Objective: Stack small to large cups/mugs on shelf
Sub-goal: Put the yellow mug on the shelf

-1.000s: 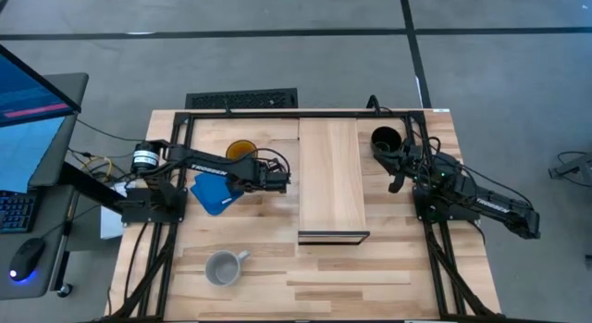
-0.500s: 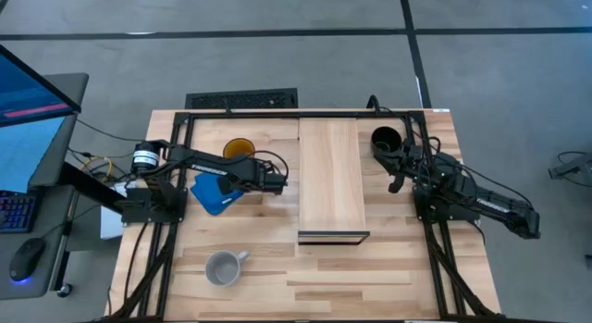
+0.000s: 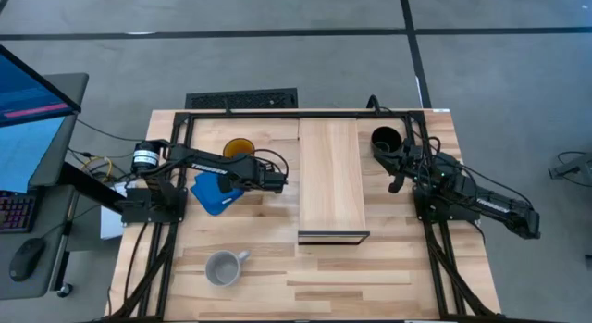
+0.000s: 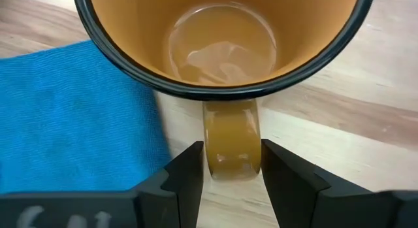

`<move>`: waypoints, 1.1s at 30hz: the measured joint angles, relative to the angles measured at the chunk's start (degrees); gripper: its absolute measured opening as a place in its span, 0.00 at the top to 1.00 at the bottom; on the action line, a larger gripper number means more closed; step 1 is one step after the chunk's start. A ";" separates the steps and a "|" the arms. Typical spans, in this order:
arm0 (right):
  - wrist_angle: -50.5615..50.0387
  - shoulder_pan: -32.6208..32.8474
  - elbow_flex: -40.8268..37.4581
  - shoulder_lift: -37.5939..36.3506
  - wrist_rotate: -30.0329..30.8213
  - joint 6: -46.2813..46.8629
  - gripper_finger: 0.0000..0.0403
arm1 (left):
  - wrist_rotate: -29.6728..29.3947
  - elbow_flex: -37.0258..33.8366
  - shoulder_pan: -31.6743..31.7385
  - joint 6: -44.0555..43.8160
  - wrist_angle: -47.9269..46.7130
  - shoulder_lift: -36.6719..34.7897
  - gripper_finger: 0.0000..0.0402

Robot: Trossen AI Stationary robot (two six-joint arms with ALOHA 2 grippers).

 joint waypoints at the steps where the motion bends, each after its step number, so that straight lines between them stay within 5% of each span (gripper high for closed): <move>1: 0.00 0.00 0.00 0.00 0.00 0.00 0.92 | 0.00 0.00 0.02 -0.15 0.00 0.00 0.65; 10: -0.02 0.00 0.00 0.00 -0.02 0.00 0.92 | -1.04 0.00 0.37 -0.09 -0.01 -0.04 0.80; 33: -0.02 0.00 0.00 -0.02 -0.02 0.00 0.92 | 2.15 0.04 1.40 8.22 0.16 -0.09 0.80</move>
